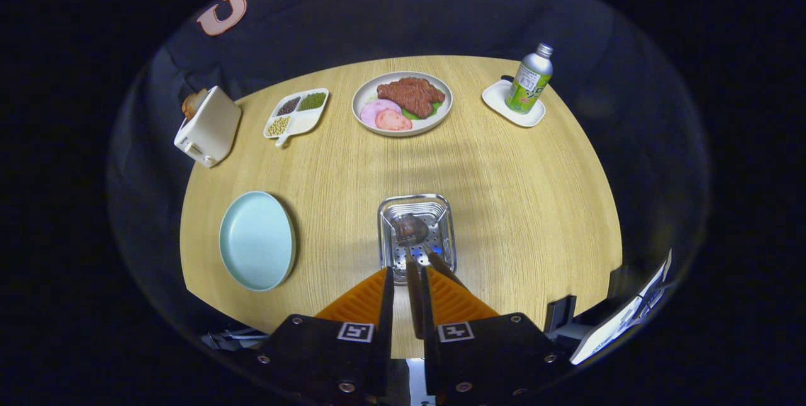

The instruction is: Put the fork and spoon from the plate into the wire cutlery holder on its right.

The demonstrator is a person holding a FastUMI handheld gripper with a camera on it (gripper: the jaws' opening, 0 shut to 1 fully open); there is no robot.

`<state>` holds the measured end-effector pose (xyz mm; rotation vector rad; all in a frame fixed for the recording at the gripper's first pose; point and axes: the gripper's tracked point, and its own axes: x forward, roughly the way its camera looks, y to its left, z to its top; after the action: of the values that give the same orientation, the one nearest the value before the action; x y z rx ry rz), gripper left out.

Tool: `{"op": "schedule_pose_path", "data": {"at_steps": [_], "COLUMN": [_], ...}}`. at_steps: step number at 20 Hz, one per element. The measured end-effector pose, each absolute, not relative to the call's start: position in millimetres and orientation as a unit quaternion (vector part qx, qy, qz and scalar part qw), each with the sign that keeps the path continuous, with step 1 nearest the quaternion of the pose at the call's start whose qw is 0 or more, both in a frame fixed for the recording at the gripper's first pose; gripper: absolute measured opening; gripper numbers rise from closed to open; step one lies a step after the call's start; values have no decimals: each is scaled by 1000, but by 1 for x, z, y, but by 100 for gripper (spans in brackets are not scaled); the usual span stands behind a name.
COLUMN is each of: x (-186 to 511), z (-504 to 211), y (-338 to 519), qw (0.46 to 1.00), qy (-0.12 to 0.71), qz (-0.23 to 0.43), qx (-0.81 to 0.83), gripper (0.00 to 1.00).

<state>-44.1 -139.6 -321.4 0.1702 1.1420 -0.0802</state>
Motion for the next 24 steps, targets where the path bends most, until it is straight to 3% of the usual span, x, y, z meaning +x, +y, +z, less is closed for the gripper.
{"op": "schedule_pose_path", "data": {"at_steps": [4, 9, 14, 19, 24], "x": [-12, 26, 42, 44, 44], "z": [-284, -210, -137, -73, -43], "y": [-137, -141, -139, -125, -106], "qw": [888, 950, 984, 998, 1000], "qy": [449, 302, 171, 63, 11], "qz": [-32, -31, -24, -14, -5], "qx": [97, 75, 53, 7, -8], "gripper": [45, 54, 82, 89, 94]}}
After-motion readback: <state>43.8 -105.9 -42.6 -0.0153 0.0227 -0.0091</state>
